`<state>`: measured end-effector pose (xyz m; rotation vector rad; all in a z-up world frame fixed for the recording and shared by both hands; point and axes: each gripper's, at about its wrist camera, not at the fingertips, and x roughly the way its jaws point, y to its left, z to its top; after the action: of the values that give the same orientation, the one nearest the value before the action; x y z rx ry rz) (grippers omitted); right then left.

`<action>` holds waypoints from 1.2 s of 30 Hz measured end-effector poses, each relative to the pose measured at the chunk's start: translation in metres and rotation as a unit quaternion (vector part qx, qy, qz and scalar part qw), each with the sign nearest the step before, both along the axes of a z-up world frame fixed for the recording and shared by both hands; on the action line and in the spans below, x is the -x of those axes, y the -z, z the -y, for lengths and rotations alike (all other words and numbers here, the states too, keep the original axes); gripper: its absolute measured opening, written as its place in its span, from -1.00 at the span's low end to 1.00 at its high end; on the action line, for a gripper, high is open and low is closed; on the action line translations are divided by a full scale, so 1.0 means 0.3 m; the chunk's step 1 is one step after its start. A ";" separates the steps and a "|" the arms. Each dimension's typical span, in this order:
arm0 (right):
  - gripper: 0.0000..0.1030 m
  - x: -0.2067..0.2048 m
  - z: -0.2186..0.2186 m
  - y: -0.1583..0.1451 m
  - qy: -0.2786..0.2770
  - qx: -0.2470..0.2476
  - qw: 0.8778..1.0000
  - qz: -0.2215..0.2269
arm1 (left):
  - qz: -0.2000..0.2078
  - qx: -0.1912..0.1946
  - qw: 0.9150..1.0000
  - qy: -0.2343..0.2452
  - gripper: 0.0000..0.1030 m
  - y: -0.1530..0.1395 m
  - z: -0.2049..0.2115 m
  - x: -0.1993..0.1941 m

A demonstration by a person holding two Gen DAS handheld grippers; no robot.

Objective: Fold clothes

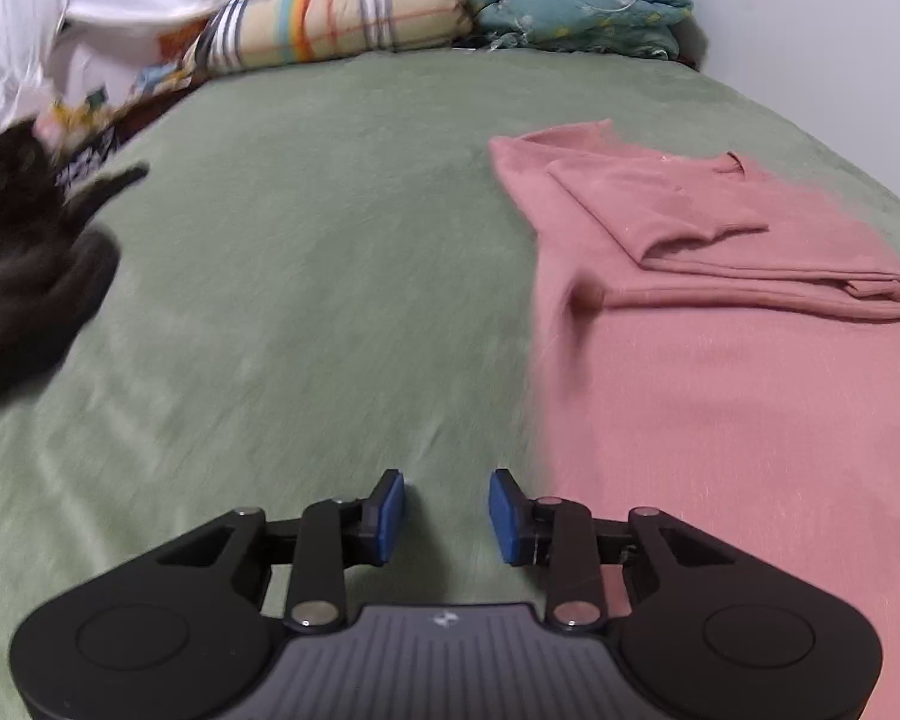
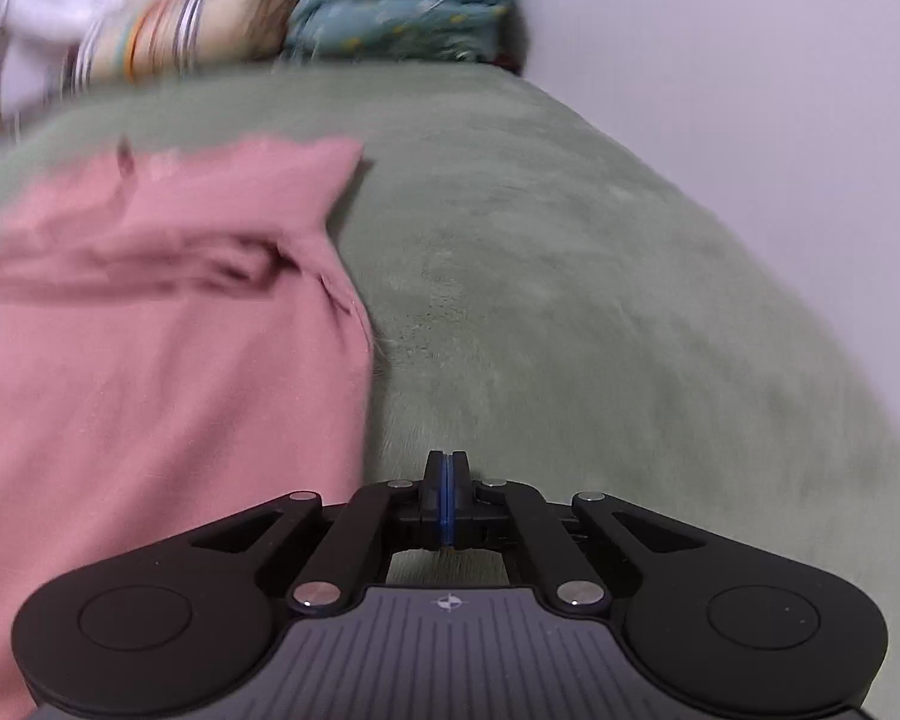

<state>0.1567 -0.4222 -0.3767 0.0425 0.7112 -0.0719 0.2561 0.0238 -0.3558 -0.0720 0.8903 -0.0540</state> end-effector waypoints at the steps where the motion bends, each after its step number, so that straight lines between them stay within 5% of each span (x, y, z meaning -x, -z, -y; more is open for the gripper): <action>1: -0.95 0.040 0.004 -0.018 -0.007 -0.006 1.000 0.017 | 0.007 0.023 1.000 -0.002 -0.43 -0.019 -0.010 0.026; 4: -0.92 0.096 -0.034 -0.043 -0.038 0.000 0.999 0.024 | 0.032 0.035 0.999 0.019 -0.40 -0.072 0.027 0.103; 8: -0.92 0.114 -0.080 0.009 -0.061 -0.021 0.996 -0.060 | -0.025 0.009 0.998 0.048 -0.40 -0.030 0.085 0.140; 13: -0.92 0.238 -0.049 0.029 -0.065 -0.041 0.993 -0.088 | -0.050 0.047 0.997 0.029 -0.34 0.006 -0.015 0.249; 17: -0.72 0.340 0.026 -0.010 -0.032 -0.144 0.985 -0.089 | -0.067 0.123 0.990 0.014 -0.22 -0.027 -0.090 0.306; 18: -0.63 0.373 0.041 -0.013 -0.021 -0.178 0.980 -0.082 | -0.069 0.166 0.984 0.013 -0.01 -0.037 -0.116 0.331; 20: -0.29 0.419 0.073 -0.005 -0.002 -0.231 0.970 -0.079 | -0.078 0.206 0.975 0.014 0.10 -0.036 -0.131 0.353; 21: -0.28 0.444 0.086 0.008 0.010 -0.250 0.965 -0.083 | -0.085 0.230 0.969 0.015 0.10 -0.034 -0.142 0.370; 25: -0.28 0.517 0.096 0.077 0.031 -0.290 0.951 -0.101 | -0.104 0.232 0.967 0.018 0.10 -0.002 -0.147 0.398; 30: -0.28 0.562 0.110 0.158 0.067 -0.419 0.903 -0.071 | -0.129 0.296 0.946 0.017 0.06 0.043 -0.156 0.416; 35: -0.28 0.586 0.125 0.187 0.097 -0.467 0.877 -0.051 | -0.152 0.310 0.938 0.043 -0.03 0.056 -0.123 0.433; 36: -0.28 0.591 0.128 0.194 0.101 -0.477 0.872 -0.048 | -0.162 0.327 0.930 0.045 -0.03 0.071 -0.118 0.439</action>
<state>-0.0207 -0.4605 -0.4349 1.0743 0.7835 0.0853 0.1245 0.0591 -0.3771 -0.6808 1.1769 -0.4354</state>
